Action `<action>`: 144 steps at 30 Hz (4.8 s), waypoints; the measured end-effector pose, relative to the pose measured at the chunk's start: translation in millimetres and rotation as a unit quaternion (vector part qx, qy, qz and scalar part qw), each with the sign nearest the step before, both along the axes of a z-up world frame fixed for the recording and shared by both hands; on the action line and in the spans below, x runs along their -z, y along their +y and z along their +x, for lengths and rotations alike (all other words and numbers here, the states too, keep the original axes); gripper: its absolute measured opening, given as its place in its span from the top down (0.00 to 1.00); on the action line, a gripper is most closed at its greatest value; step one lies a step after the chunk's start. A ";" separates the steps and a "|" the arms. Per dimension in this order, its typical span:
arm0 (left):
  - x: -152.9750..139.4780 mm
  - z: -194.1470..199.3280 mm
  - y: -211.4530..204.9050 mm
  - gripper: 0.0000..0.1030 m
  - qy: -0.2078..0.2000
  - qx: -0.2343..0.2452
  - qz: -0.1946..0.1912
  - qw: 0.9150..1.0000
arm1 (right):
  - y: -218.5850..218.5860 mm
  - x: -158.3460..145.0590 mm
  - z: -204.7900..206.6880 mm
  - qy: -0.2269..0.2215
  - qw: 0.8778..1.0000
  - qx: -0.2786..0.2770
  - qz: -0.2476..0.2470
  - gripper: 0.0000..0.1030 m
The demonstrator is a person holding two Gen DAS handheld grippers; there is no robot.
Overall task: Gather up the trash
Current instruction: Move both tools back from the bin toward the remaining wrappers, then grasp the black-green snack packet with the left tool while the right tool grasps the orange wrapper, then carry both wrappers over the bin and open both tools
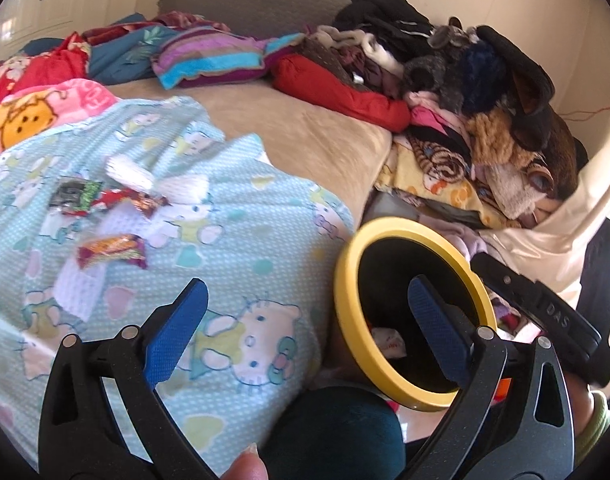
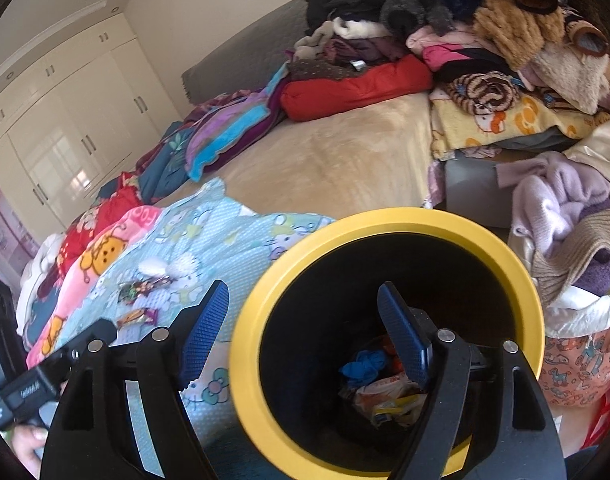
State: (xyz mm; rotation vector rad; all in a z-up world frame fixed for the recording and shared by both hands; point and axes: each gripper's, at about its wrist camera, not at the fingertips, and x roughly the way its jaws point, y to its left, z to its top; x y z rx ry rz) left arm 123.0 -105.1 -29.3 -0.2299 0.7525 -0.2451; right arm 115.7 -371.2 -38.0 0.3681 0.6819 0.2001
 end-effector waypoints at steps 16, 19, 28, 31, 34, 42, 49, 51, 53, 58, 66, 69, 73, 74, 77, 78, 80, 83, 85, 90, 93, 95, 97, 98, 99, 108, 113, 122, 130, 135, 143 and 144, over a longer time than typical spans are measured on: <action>-4.3 -3.8 55.9 0.11 -0.006 -0.065 -0.015 0.998 | 54.8 -12.8 -10.6 -0.018 0.996 -0.086 -0.009 0.28; -4.5 -4.8 66.2 0.11 -0.006 -0.076 -0.017 0.997 | 63.7 -14.8 -13.4 -0.021 0.995 -0.099 -0.009 0.28; -1.9 -6.5 106.0 0.11 -0.006 -0.124 -0.028 0.992 | 92.0 -16.2 -14.1 -0.020 0.991 -0.130 -0.019 0.28; 0.0 -6.8 120.9 0.11 -0.003 -0.141 -0.034 0.989 | 104.6 -13.9 -11.8 -0.016 0.989 -0.142 -0.024 0.28; 2.3 -7.3 135.9 0.11 -0.002 -0.157 -0.039 0.987 | 119.8 -11.7 -7.9 -0.012 0.987 -0.156 -0.031 0.28; 12.9 -8.7 177.0 0.11 0.005 -0.201 -0.056 0.978 | 173.8 -5.5 4.4 -0.020 0.975 -0.210 -0.076 0.28; 24.3 -1.7 207.3 0.11 0.015 -0.232 -0.062 0.971 | 227.0 13.9 22.7 -0.005 0.959 -0.260 -0.115 0.28; 27.2 1.7 213.4 0.11 0.017 -0.236 -0.065 0.969 | 242.8 20.5 28.6 -0.004 0.953 -0.272 -0.133 0.28; 30.5 5.7 219.2 0.16 0.020 -0.240 -0.069 0.968 | 256.7 26.6 34.2 -0.004 0.947 -0.282 -0.156 0.29; 41.3 22.9 233.8 0.26 0.033 -0.247 -0.089 0.964 | 280.6 42.9 46.4 -0.007 0.930 -0.300 -0.211 0.32; 57.7 66.4 249.3 0.32 0.056 -0.243 -0.104 0.963 | 314.3 65.8 64.0 -0.015 0.906 -0.321 -0.277 0.38; 64.4 81.0 252.7 0.32 0.066 -0.243 -0.105 0.962 | 322.0 70.7 69.1 -0.019 0.900 -0.325 -0.290 0.43; 76.5 100.6 260.4 0.33 0.081 -0.242 -0.125 0.959 | 329.0 73.9 75.3 -0.022 0.894 -0.333 -0.299 0.64; 80.8 104.6 262.1 0.33 0.086 -0.242 -0.132 0.957 | 329.8 73.8 76.2 -0.021 0.894 -0.335 -0.297 0.76; 91.7 111.4 266.3 0.42 0.098 -0.247 -0.152 0.952 | 327.8 72.8 74.2 -0.018 0.893 -0.350 -0.283 0.82; 94.1 112.2 267.1 0.44 0.097 -0.246 -0.160 0.951 | 326.7 72.2 72.9 -0.018 0.893 -0.353 -0.277 0.82; 95.8 113.3 267.6 0.53 0.097 -0.243 -0.170 0.950 | 320.9 72.0 69.3 -0.008 0.898 -0.357 -0.258 0.83; 94.3 111.9 265.5 0.71 0.094 -0.238 -0.174 0.951 | 310.8 70.4 63.3 0.008 0.908 -0.352 -0.225 0.83; 91.5 110.3 262.8 0.81 0.092 -0.234 -0.172 0.953 | 304.7 69.4 58.7 0.016 0.914 -0.348 -0.210 0.83; 81.4 100.9 252.4 0.87 0.077 -0.213 -0.165 0.960 | 293.2 67.6 48.1 0.026 0.921 -0.338 -0.191 0.83; 73.1 93.3 243.3 0.88 0.067 -0.199 -0.153 0.966 | 286.6 60.8 43.0 0.023 0.926 -0.333 -0.177 0.83; 66.4 85.4 237.0 0.89 0.057 -0.194 -0.144 0.969 | 282.2 57.8 40.2 0.022 0.929 -0.328 -0.170 0.83; 61.4 77.6 232.7 0.90 0.050 -0.192 -0.141 0.970 | 277.1 55.7 36.6 0.022 0.931 -0.324 -0.164 0.83; 58.6 73.2 231.0 0.90 0.046 -0.192 -0.138 0.971 | 275.7 55.3 35.3 0.022 0.932 -0.323 -0.162 0.83; 55.7 67.4 229.2 0.91 0.041 -0.191 -0.138 0.971 | 273.6 54.8 33.7 0.023 0.933 -0.321 -0.159 0.83; 42.0 28.9 220.7 0.92 0.028 -0.185 -0.128 0.974 | 256.7 49.2 21.6 0.023 0.941 -0.309 -0.138 0.83; 32.1 15.7 214.9 0.92 0.021 -0.178 -0.120 0.977 | 249.3 46.1 17.3 0.024 0.945 -0.301 -0.127 0.83; 15.4 4.3 189.4 0.92 0.010 -0.145 -0.115 0.983 | 229.0 35.8 11.1 0.015 0.953 -0.282 -0.112 0.83; 0.3 1.3 167.1 0.92 -0.003 -0.120 -0.111 0.987 | 205.2 25.1 10.4 0.008 0.962 -0.256 -0.099 0.83; -8.2 0.3 151.8 0.92 -0.009 -0.103 -0.108 0.989 | 186.4 19.5 9.3 0.005 0.967 -0.236 -0.093 0.83; -17.7 0.8 127.3 0.92 -0.015 -0.075 -0.102 0.992 | 159.8 15.2 5.9 0.003 0.974 -0.210 -0.084 0.83; -18.7 1.0 125.2 0.92 -0.016 -0.073 -0.101 0.992 | 156.1 14.5 5.6 0.003 0.975 -0.205 -0.083 0.83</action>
